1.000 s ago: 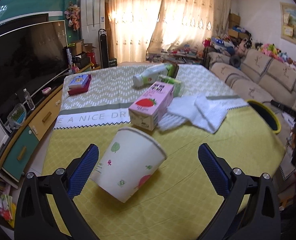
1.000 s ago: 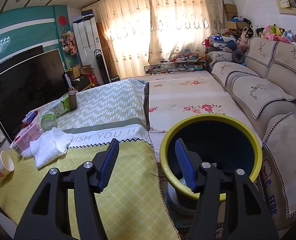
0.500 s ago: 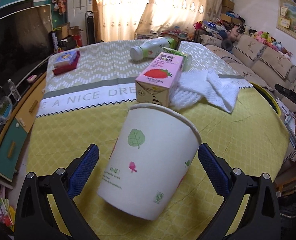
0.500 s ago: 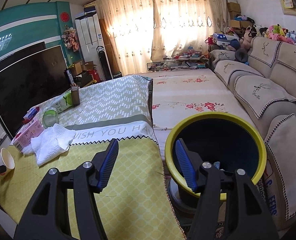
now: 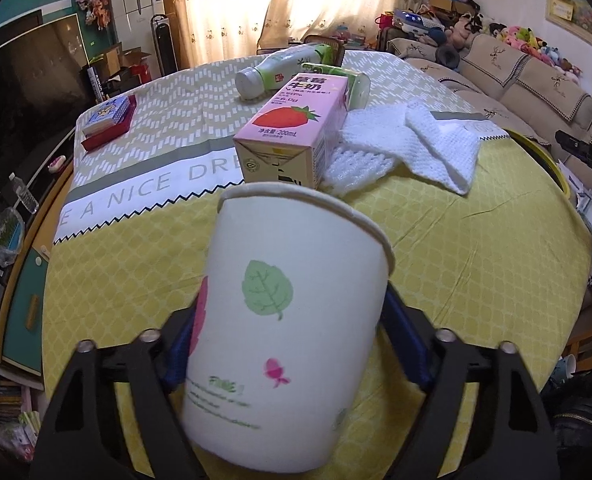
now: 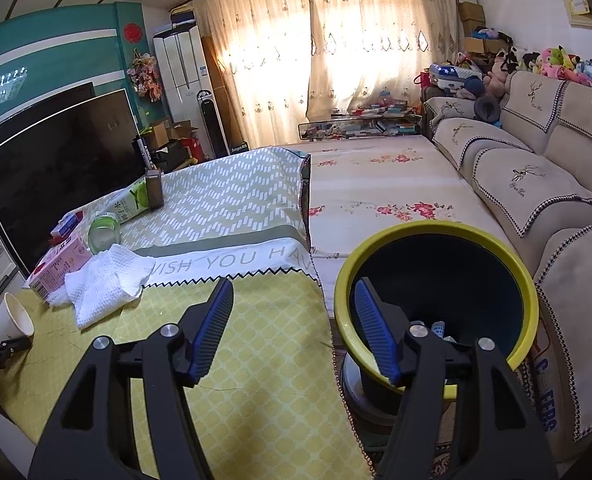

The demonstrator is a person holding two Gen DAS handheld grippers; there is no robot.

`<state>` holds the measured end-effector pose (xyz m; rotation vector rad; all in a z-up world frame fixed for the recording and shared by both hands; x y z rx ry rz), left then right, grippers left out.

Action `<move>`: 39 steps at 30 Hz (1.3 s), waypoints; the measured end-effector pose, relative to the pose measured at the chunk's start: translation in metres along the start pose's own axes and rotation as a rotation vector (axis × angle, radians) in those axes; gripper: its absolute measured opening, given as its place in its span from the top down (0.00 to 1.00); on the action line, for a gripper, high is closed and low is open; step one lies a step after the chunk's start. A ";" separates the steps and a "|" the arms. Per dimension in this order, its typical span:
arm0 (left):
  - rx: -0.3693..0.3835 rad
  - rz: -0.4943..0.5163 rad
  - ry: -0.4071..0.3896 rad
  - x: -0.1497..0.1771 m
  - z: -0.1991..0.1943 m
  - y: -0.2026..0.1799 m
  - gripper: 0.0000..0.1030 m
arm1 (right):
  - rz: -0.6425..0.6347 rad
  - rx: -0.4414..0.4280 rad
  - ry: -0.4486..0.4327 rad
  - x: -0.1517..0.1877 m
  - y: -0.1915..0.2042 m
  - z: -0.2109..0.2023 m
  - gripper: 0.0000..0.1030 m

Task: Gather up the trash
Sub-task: 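Carry the paper cup over the yellow bin and open the left tool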

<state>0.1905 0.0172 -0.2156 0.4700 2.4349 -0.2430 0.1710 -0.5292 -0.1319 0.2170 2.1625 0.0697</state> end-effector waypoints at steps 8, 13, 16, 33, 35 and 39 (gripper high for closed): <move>0.003 -0.013 -0.067 -0.013 -0.018 -0.004 0.37 | 0.005 -0.006 -0.002 0.000 -0.001 -0.001 0.41; 0.024 -0.001 -0.127 -0.030 -0.033 -0.024 0.38 | 0.004 -0.005 -0.009 -0.001 -0.002 -0.004 0.41; 0.045 0.020 -0.155 -0.044 -0.039 -0.042 0.37 | 0.010 0.002 -0.026 -0.003 -0.007 -0.011 0.41; 0.372 0.237 -0.153 -0.165 0.026 -0.250 0.37 | 0.132 0.187 -0.138 -0.014 -0.113 -0.064 0.41; 0.416 0.268 -0.135 -0.177 0.039 -0.282 0.37 | 0.149 0.216 -0.149 -0.014 -0.128 -0.069 0.41; 0.486 0.342 -0.105 -0.198 0.068 -0.345 0.37 | 0.187 0.251 -0.153 -0.011 -0.153 -0.073 0.41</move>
Point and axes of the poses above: each gripper's, at about its wrist camera, not at the fingertips, and z roughly the way its jaws point, y to its left, x to its underside, the point moved 6 cm from there along z, roughly the way its jaws point, and after that the axes turned 5 degrees about x, right-handed, at the moved point
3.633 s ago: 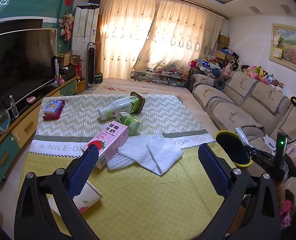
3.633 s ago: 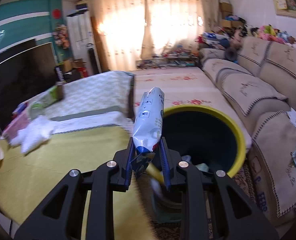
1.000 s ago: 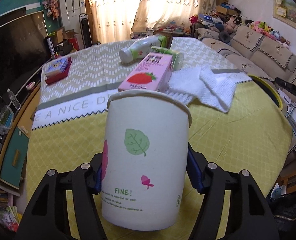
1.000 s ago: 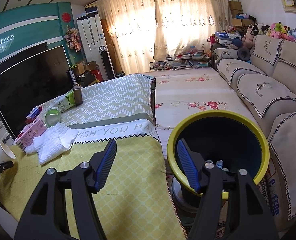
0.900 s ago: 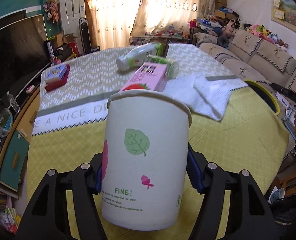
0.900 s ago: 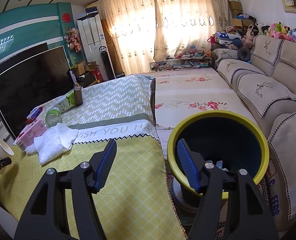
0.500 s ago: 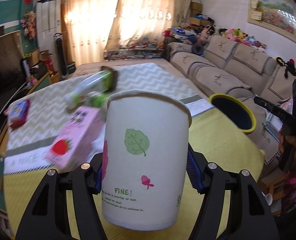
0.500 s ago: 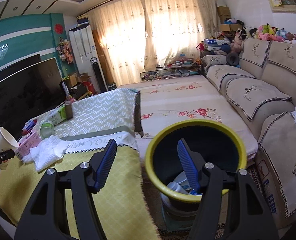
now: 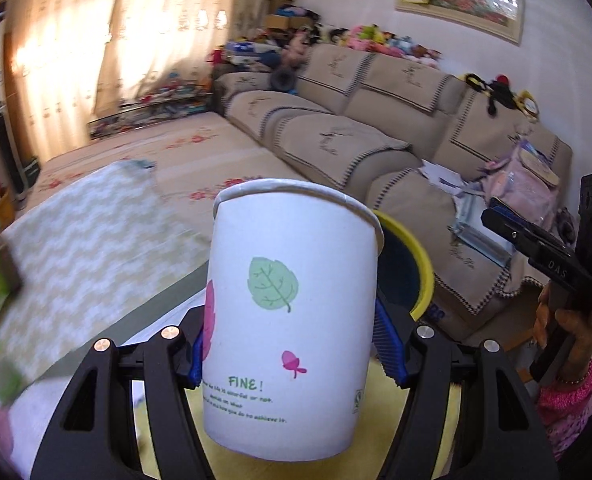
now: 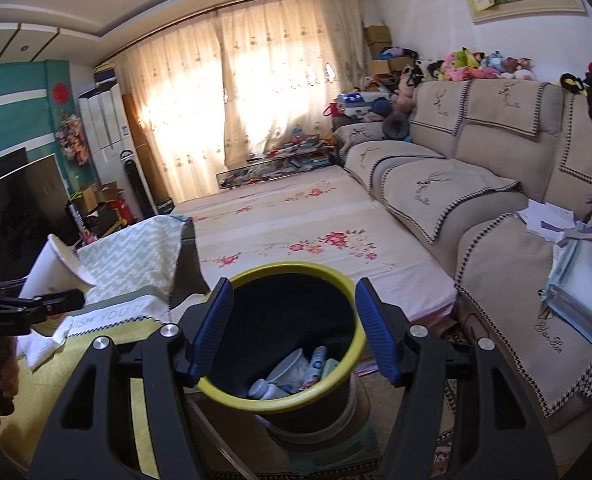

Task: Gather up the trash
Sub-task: 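Carry the paper cup over the yellow bin and open the left tool, then grasp the white foam mesh net with the right tool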

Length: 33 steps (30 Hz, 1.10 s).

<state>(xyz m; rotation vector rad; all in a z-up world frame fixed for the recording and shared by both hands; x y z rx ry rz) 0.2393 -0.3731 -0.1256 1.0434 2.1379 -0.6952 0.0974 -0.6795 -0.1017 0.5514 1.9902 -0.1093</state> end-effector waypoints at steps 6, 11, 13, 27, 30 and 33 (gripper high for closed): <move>0.063 0.057 0.059 -0.042 0.091 -0.042 0.35 | 0.030 0.027 0.012 0.002 -0.022 0.005 0.41; 0.059 0.027 0.079 -0.066 0.150 -0.049 0.11 | 0.045 0.046 0.006 0.000 -0.032 0.002 0.41; 0.045 0.012 0.086 -0.066 0.157 -0.046 0.11 | 0.049 0.047 0.005 0.000 -0.033 0.001 0.41; -0.126 -0.190 -0.225 -0.003 -0.064 0.020 0.05 | -0.045 -0.082 0.063 0.011 0.033 0.014 0.40; -0.212 -0.246 -0.284 0.026 -0.120 0.043 0.05 | -0.092 -0.142 0.088 0.020 0.064 0.017 0.40; -0.332 -0.297 -0.320 0.066 -0.173 0.066 0.05 | -0.149 -0.223 0.122 0.031 0.106 0.021 0.39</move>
Point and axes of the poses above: each gripper's, at about its wrist camera, not at the fingertips, and z roughly the way its jaws point, y to its left, x to its underside, the point moved 6 cm from there along z, roughly the way its jaws point, and after that the axes turned 5 degrees about x, right-handed, at the moved point
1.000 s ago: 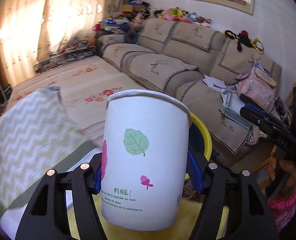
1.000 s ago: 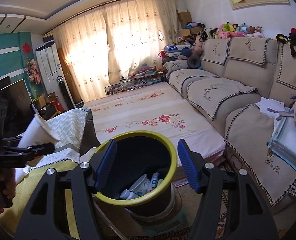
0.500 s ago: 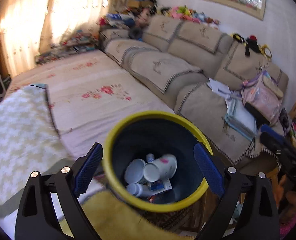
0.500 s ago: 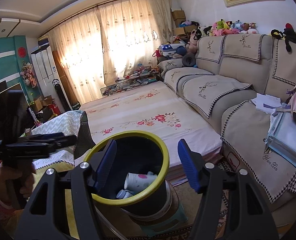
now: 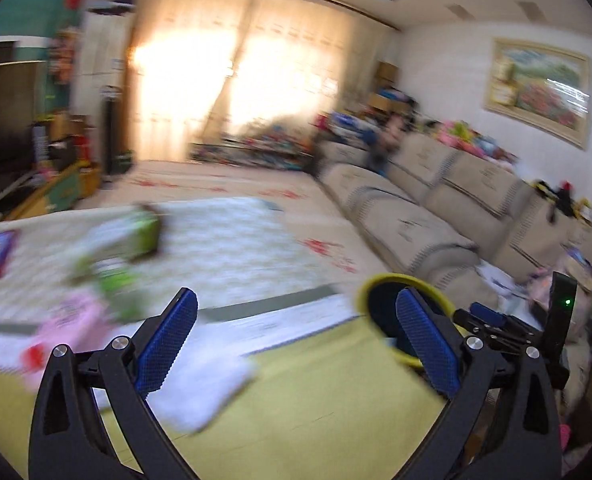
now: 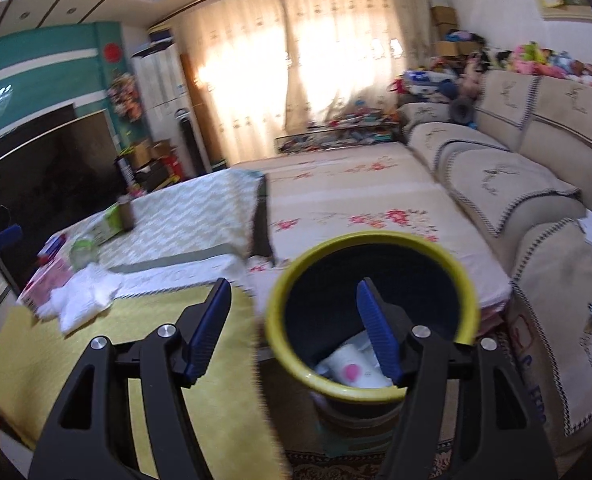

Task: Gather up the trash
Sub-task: 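Grasp the white foam mesh net with the right tool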

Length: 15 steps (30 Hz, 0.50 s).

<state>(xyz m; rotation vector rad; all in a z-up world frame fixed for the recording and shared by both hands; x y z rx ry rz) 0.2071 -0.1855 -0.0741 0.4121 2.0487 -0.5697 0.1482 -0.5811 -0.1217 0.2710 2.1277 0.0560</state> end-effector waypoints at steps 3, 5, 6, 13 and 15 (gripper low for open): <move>-0.120 -0.033 -0.024 0.015 -0.042 0.043 0.05 | -0.066 -0.081 0.043 0.005 0.045 0.015 0.39; -0.185 -0.058 -0.034 0.025 -0.068 0.071 0.05 | -0.117 -0.152 0.074 0.008 0.081 0.024 0.39; -0.218 -0.075 -0.040 0.030 -0.080 0.084 0.05 | -0.142 -0.184 0.088 0.010 0.099 0.027 0.39; -0.281 -0.185 -0.081 0.059 -0.134 0.146 0.05 | -0.377 -0.364 0.186 0.022 0.223 0.050 0.34; -0.275 -0.190 -0.091 0.061 -0.137 0.150 0.05 | -0.422 -0.361 0.197 0.025 0.246 0.056 0.32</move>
Point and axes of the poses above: each gripper's, at about its wrist camera, not at the fingertips, and z roughly the way its jaws point, y to its left, x to its underside, the point moved 6 cm from there along z, roughly the way its jaws point, and after that the axes turned 5 degrees about x, right-handed, at the moved point
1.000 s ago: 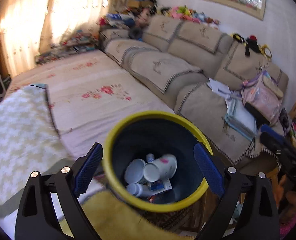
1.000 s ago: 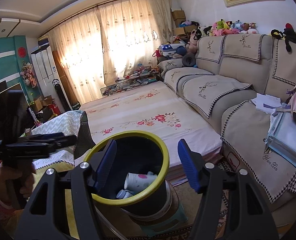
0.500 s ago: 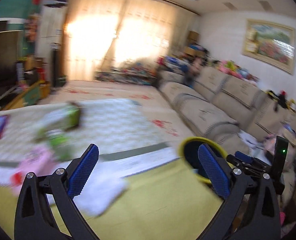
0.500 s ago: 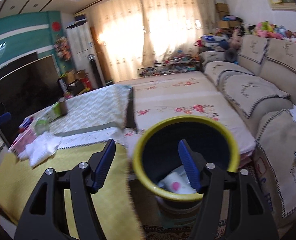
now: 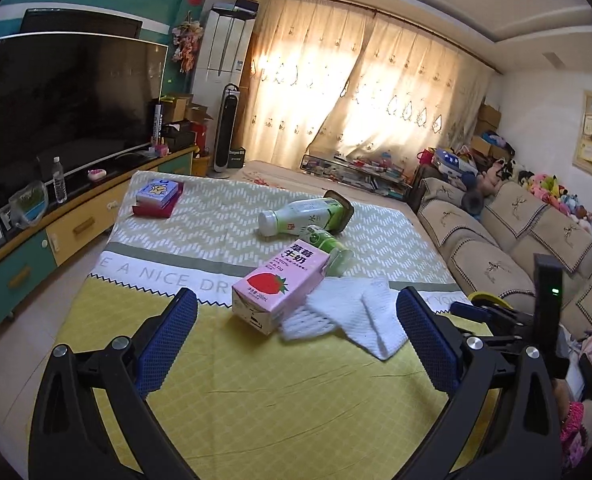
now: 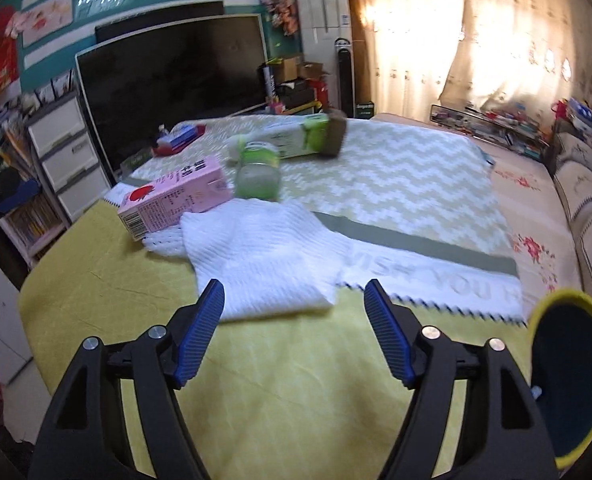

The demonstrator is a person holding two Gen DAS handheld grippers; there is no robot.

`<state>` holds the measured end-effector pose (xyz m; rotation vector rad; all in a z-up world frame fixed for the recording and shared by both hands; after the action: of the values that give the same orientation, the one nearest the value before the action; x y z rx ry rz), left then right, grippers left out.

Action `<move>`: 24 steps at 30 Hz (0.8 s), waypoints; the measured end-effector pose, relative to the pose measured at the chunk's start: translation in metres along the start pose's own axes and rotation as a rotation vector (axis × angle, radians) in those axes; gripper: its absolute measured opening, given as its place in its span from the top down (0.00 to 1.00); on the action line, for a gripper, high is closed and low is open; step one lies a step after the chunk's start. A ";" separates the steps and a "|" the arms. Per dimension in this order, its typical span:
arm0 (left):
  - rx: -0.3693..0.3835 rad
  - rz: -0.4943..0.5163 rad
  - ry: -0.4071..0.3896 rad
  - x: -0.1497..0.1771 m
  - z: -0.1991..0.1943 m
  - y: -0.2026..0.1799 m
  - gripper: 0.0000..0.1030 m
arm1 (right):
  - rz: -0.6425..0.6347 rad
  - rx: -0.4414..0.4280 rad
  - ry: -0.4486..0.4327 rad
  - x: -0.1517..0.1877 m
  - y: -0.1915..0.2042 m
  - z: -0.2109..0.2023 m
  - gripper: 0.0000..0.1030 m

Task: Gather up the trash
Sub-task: 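Grasp the white foam mesh net with the right tool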

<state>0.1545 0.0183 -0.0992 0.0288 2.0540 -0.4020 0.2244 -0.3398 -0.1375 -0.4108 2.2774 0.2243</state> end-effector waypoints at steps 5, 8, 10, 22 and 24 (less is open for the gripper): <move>0.020 0.018 0.006 0.003 0.008 -0.015 0.05 | -0.059 0.032 0.068 -0.013 0.018 0.033 0.29; 0.035 0.017 0.015 0.003 0.012 -0.025 0.05 | -0.051 0.052 0.146 -0.006 0.016 0.052 0.30; 0.041 0.015 0.021 0.004 0.015 -0.027 0.05 | -0.050 0.057 0.167 -0.001 0.015 0.058 0.30; 0.055 0.011 0.042 0.012 0.028 -0.032 0.05 | -0.013 0.018 0.079 -0.003 0.008 0.024 0.93; 0.058 0.014 0.043 0.013 0.028 -0.034 0.05 | 0.008 0.004 0.031 -0.012 0.006 0.008 0.93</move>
<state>0.1660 -0.0238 -0.1135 0.0871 2.0831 -0.4558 0.2352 -0.3298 -0.1336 -0.4059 2.3097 0.2187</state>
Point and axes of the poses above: each gripper's, at about its wrist camera, not at the fingertips, and z roughly the way its jaws point, y to its left, x to its underside, the point moved 6 cm from there along z, roughly the way its jaws point, and after that the axes turned 5 degrees about x, right-handed, at the moved point
